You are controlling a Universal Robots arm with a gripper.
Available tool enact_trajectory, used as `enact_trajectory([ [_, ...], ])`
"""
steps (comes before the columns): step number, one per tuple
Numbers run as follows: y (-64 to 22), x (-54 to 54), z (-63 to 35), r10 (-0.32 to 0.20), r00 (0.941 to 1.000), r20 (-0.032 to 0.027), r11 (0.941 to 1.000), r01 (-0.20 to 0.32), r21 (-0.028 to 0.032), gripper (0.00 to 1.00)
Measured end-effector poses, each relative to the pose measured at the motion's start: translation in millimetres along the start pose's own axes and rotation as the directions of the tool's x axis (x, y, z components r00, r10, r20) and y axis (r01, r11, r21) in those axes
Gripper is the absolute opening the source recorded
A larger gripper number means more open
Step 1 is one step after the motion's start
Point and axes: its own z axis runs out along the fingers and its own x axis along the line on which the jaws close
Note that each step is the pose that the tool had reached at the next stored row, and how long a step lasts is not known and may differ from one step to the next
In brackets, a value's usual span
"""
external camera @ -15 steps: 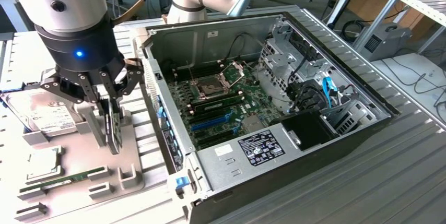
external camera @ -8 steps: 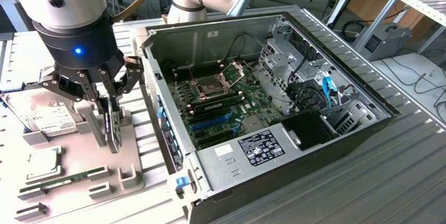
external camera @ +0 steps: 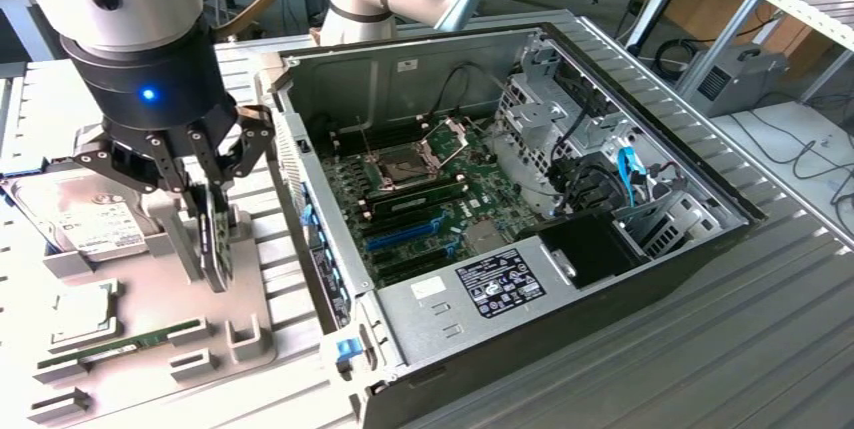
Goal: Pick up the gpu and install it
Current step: 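Pick up the gpu and move the gpu toward the slot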
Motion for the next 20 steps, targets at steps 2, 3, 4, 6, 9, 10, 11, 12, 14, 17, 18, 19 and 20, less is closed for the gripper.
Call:
enact_trajectory([
  [2,0.0,0.0,-0.5,0.0,1.0,-0.0001,1.0,0.0,0.0001,0.26],
  [3,0.0,0.0,-0.9,0.0,1.0,0.0,1.0,0.0,0.0,0.26],
  [4,0.0,0.0,-1.6,0.0,1.0,0.0,1.0,0.0,0.0001,0.26],
  [6,0.0,-0.1,-2.2,0.0,1.0,0.0,1.0,0.0,0.0,0.26],
  [9,0.1,-0.1,-3.1,0.0,1.0,0.0,1.0,0.0,0.0001,0.26],
  [10,0.1,-0.1,-3.5,0.0,1.0,0.0,1.0,0.0,0.0,0.26],
  [11,0.1,-0.1,-3.8,0.0,1.0,0.0,1.0,0.0,0.0,0.26],
  [12,0.1,-0.1,-4.1,0.0,1.0,0.0,1.0,0.0,0.0,0.26],
  [14,0.1,-0.1,-4.8,0.0,1.0,-0.0001,1.0,0.0,0.0,0.26],
  [17,0.1,-0.1,-5.7,0.0,1.0,0.0,1.0,0.0,0.0,0.26],
  [18,0.1,-0.1,-6.0,0.0,1.0,0.0,1.0,0.0,0.0,0.26],
  [19,0.1,-0.2,-6.3,0.0,1.0,-0.0001,1.0,0.0,0.0001,0.26],
  [20,0.1,-0.1,-6.6,0.0,1.0,-0.0001,1.0,0.0,0.0001,0.26],
])
